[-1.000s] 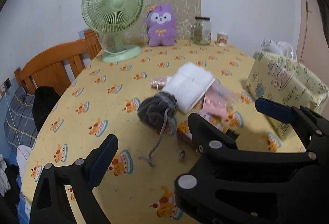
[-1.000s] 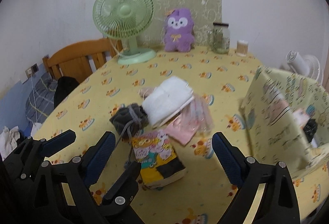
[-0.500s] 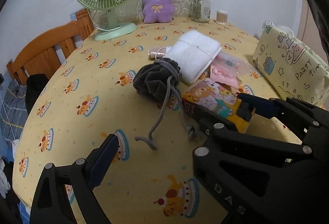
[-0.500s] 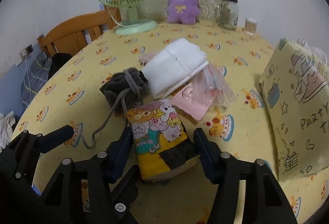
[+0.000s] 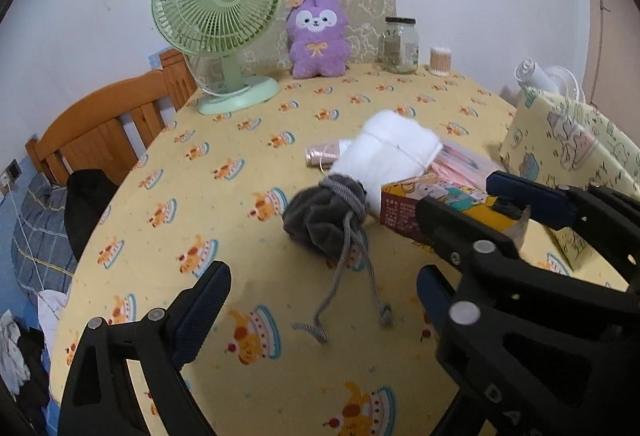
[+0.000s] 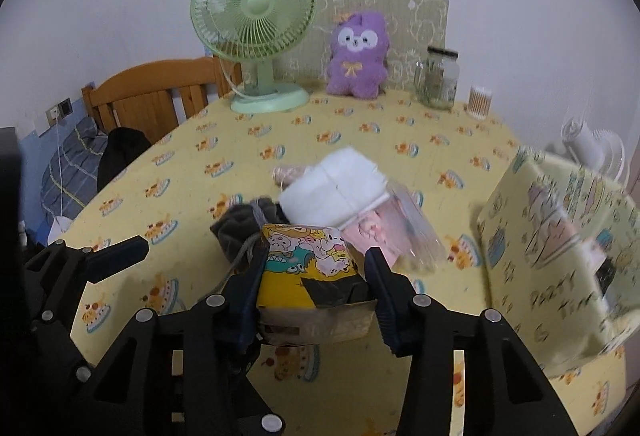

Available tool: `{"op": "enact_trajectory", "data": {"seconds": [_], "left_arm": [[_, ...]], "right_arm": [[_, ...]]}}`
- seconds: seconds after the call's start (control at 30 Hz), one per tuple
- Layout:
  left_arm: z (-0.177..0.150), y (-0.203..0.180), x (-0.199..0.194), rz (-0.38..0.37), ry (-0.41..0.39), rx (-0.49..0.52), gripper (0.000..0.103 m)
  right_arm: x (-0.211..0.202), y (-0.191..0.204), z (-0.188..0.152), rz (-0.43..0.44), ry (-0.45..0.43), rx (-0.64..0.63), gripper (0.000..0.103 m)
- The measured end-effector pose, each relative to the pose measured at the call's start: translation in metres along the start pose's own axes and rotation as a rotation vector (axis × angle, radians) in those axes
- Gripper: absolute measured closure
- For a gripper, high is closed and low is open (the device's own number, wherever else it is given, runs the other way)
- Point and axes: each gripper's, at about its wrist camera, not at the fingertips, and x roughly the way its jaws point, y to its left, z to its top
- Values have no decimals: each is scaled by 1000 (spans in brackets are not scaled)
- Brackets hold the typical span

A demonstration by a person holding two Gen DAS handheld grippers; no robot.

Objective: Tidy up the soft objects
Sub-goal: 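Grasp the yellow cartoon-print pack with the right gripper, then grasp the grey drawstring pouch with the left gripper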

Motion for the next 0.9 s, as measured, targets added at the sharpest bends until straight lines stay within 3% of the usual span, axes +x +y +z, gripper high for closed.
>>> {"op": "enact_trajectory", "data": {"seconds": [0.37,0.6,0.7,0.87,0.9], "left_arm": [[30,-4,20,20,-31,6,8],[44,-1,46,16,4,-8,10],[46,0,57,14,28,-17,15],[43,0,75,-10,100,-14,38],[42,-1,75,-17,104,-17,38]], "right_arm": [[7,-16,21,-64,-50,51,52],[22,-23,30,-87,-54,71,52],[29,-25,32,-93,-52,67,52],[40,-27,30,-97,-25,72,52],[41,-28,30,-93,-22,74,52]]}}
